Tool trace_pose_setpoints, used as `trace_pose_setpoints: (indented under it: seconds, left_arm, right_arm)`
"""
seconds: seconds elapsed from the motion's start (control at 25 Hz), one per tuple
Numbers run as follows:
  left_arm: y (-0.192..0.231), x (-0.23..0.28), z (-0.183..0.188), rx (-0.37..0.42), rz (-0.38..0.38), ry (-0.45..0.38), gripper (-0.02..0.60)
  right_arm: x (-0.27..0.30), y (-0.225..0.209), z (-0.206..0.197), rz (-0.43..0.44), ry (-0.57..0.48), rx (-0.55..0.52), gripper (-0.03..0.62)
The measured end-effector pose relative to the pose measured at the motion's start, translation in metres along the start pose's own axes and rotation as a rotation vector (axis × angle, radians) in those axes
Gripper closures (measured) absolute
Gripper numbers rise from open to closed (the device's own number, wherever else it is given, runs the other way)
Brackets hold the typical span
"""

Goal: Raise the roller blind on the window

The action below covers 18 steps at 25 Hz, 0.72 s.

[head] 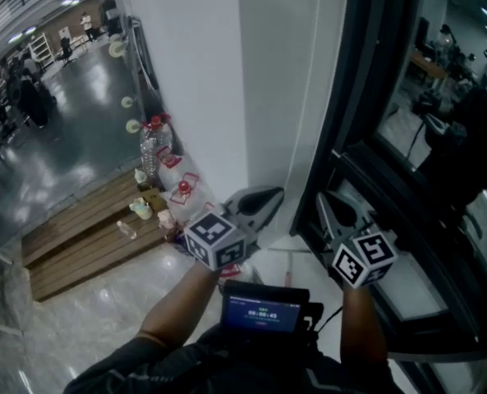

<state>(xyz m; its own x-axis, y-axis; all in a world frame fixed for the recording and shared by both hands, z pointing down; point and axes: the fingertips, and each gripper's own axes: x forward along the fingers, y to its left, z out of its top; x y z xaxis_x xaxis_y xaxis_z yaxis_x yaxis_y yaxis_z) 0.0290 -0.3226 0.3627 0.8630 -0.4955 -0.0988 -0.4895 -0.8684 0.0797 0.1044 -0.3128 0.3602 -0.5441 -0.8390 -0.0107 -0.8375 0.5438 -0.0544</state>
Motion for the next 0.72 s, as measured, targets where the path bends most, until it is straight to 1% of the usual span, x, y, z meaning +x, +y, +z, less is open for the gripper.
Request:
trace_pose_setpoints:
  seconds: [0.32, 0.48, 0.72]
  left_arm:
    - [-0.0016, -0.0005, 0.0006, 0.012, -0.009, 0.014, 0.588]
    - [-0.0008, -0.0021, 0.0016, 0.031, -0.008, 0.017, 0.588]
    - [-0.001, -0.0031, 0.0006, 0.028, -0.005, 0.015, 0.588]
  right_arm:
    - [-0.0016, -0.001, -0.0002, -0.001, 0.004, 0.004, 0.573]
    - [-0.0012, -0.0008, 0.0025, -0.004, -0.006, -0.017, 0.574]
    - [-0.0031, -0.0045, 0.0021, -0.022, -0.004, -0.019, 0.574]
